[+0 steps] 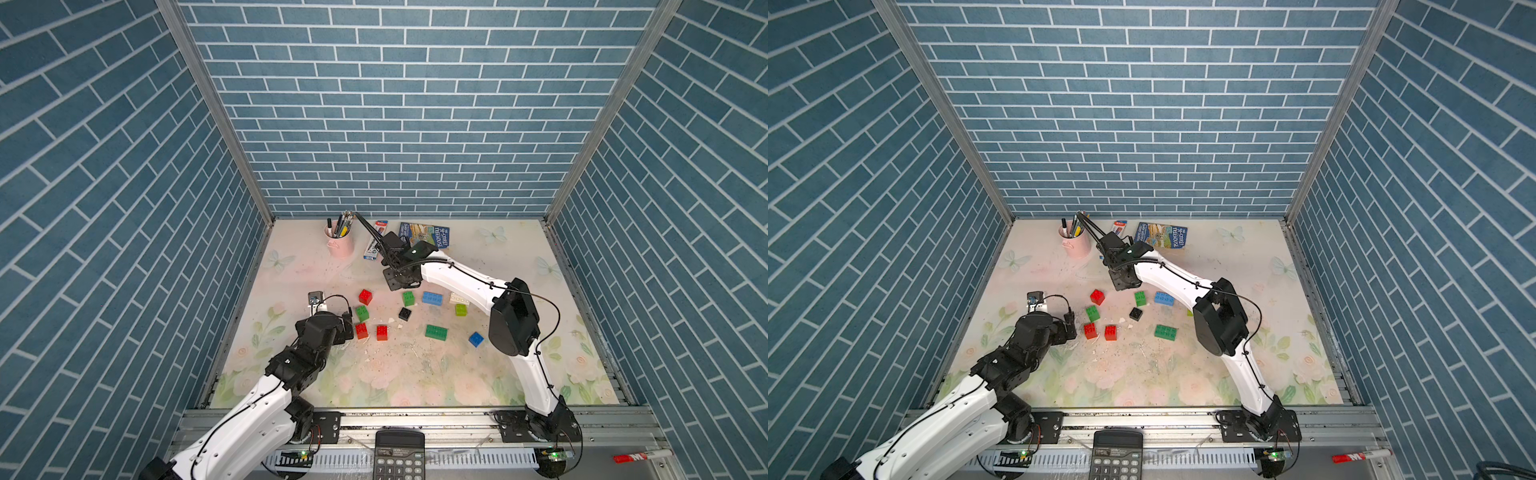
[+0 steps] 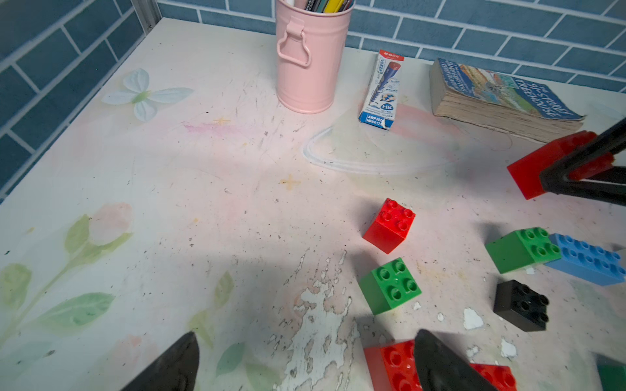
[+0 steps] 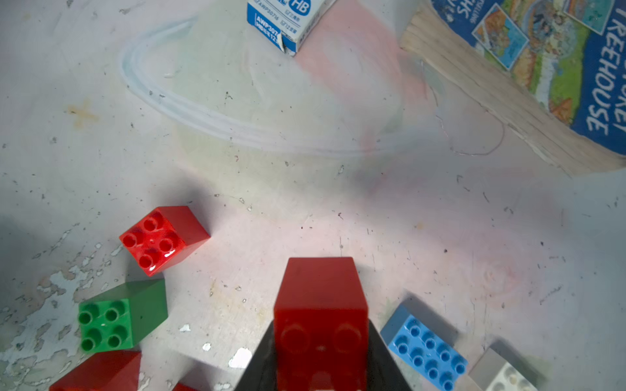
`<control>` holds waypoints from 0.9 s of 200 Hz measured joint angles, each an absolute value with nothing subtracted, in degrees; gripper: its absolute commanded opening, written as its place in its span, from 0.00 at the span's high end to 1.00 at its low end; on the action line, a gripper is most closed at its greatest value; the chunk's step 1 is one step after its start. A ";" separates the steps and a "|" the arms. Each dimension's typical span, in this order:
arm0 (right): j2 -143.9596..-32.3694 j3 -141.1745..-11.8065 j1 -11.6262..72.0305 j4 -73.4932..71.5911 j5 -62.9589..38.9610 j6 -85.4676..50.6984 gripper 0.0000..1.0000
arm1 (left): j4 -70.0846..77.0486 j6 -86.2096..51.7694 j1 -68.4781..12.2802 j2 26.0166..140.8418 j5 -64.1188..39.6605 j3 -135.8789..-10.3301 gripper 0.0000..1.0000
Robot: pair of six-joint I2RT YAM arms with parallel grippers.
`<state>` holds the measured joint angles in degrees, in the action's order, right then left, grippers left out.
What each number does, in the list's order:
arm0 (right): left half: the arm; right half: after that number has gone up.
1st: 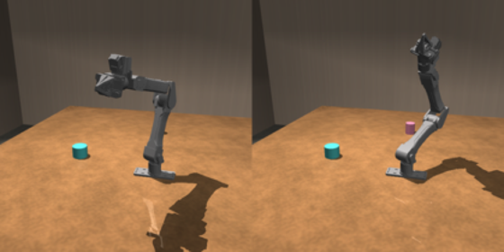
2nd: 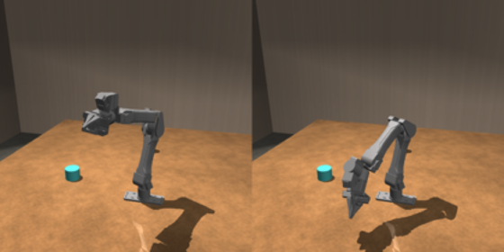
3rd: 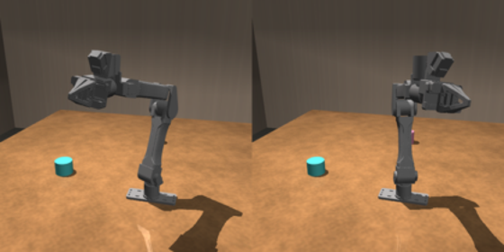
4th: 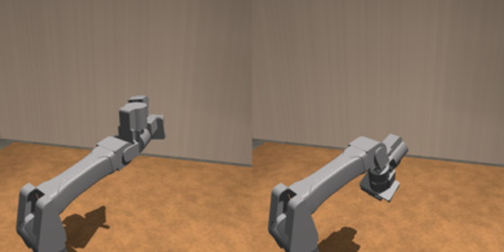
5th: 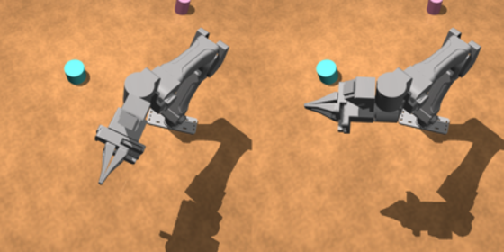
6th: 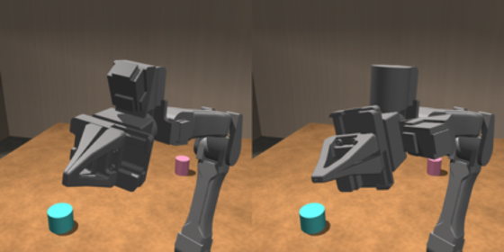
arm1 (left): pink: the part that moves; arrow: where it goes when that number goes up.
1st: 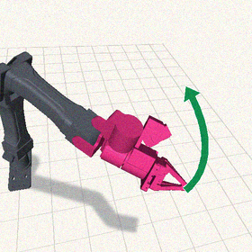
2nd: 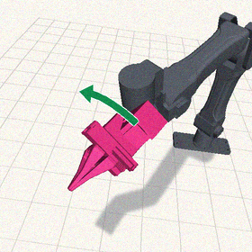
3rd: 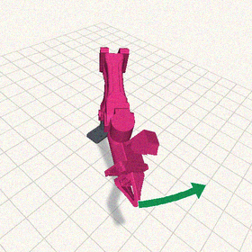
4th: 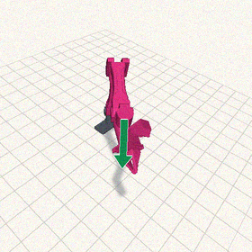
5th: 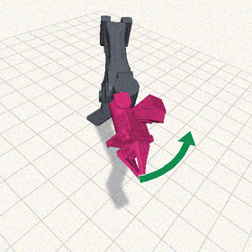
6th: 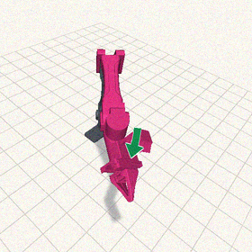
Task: Assemble the letter r with lego
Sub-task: Pick up the lego brick from the center of the board, then assemble the lego brick with the lego brick.
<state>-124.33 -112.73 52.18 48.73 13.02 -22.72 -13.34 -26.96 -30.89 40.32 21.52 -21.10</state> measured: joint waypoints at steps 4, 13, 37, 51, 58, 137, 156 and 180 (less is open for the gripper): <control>-123.76 -111.92 52.18 48.75 13.17 -22.96 0.88 | -13.08 -26.87 -30.89 40.58 21.12 -21.12 0.00; -122.61 -109.91 52.18 48.64 13.37 -23.81 0.88 | -12.67 -26.68 -30.89 41.15 20.34 -21.15 0.01; -120.53 -105.62 52.10 48.42 13.69 -25.50 0.88 | -11.66 -26.46 -30.89 42.57 18.70 -21.19 0.00; -119.98 -103.61 52.07 47.90 13.74 -26.39 0.88 | -11.33 -26.44 -30.89 42.98 17.98 -21.19 0.01; -119.92 -103.07 52.07 47.83 13.72 -26.83 0.89 | -11.20 -26.44 -30.89 43.07 17.74 -21.19 0.00; -119.68 -99.63 51.75 45.54 12.84 -30.26 0.90 | -10.92 -26.41 -30.89 43.07 16.36 -21.43 0.00; -119.57 -99.35 51.68 45.45 12.62 -30.79 0.90 | -10.83 -26.39 -30.89 43.07 16.21 -21.54 0.00; -119.57 -99.35 51.44 45.36 12.36 -31.24 0.90 | -10.85 -26.39 -30.89 43.07 16.19 -21.61 0.00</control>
<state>-119.57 -99.35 51.44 45.36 12.36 -31.24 -10.85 -26.39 -30.89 43.07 16.19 -21.61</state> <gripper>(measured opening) 0.340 0.995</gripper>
